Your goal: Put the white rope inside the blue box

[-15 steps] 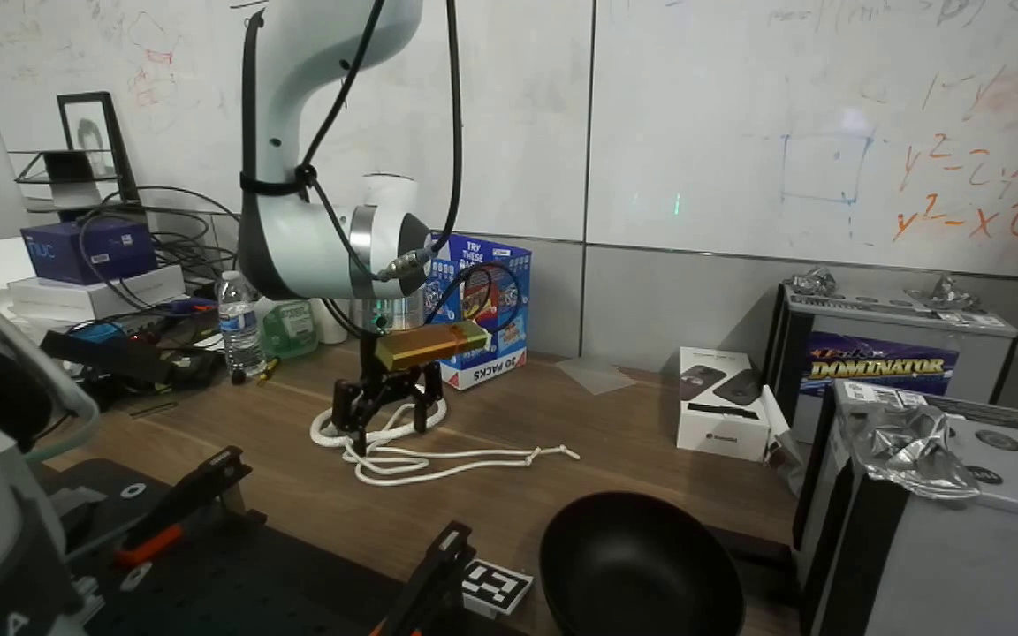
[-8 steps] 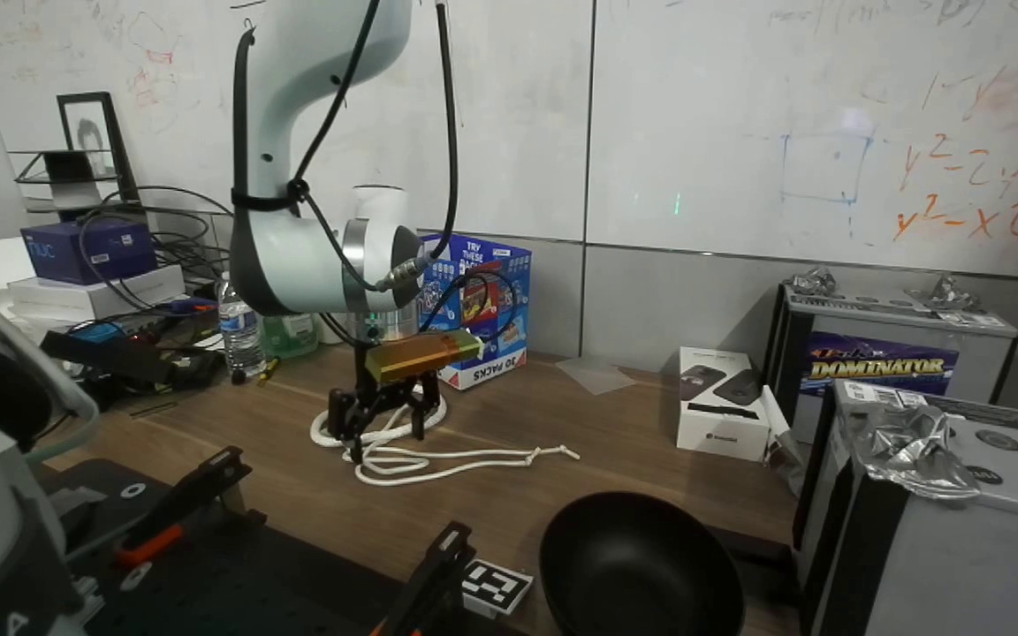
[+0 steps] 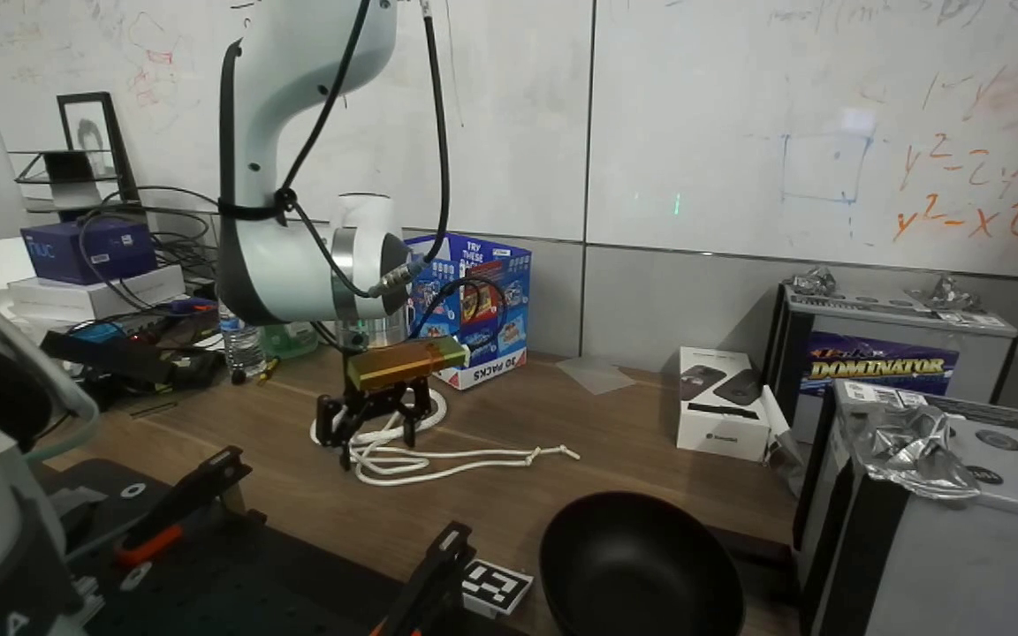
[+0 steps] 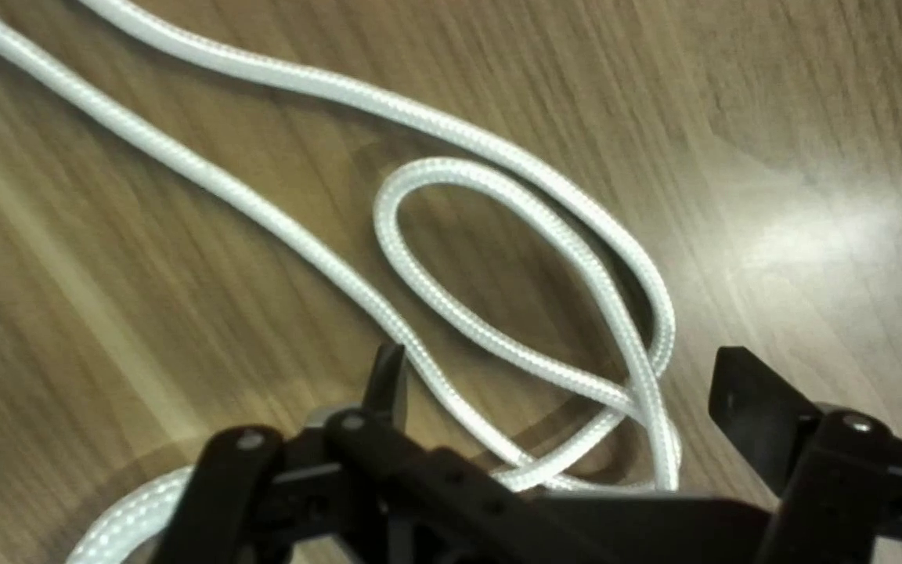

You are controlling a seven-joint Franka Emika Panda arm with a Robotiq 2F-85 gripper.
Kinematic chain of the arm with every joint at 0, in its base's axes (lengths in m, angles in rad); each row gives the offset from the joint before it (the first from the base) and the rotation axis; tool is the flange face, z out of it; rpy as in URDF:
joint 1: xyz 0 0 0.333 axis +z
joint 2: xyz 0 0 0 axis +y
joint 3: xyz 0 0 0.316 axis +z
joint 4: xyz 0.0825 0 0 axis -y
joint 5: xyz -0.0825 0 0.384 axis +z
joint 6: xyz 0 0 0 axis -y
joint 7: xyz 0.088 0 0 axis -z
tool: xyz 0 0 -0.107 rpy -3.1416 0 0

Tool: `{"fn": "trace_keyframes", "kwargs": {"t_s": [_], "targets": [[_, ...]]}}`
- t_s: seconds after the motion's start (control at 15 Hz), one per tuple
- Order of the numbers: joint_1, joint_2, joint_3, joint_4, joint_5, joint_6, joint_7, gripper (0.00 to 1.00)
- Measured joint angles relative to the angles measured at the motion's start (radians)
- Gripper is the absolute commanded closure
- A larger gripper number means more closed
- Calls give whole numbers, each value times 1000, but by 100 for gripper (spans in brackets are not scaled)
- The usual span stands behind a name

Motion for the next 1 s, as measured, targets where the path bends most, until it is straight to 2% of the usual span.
{"fn": "trace_keyframes", "kwargs": {"t_s": [1.0], "targets": [[61,30,-69,5,-52,60,61,0]]}}
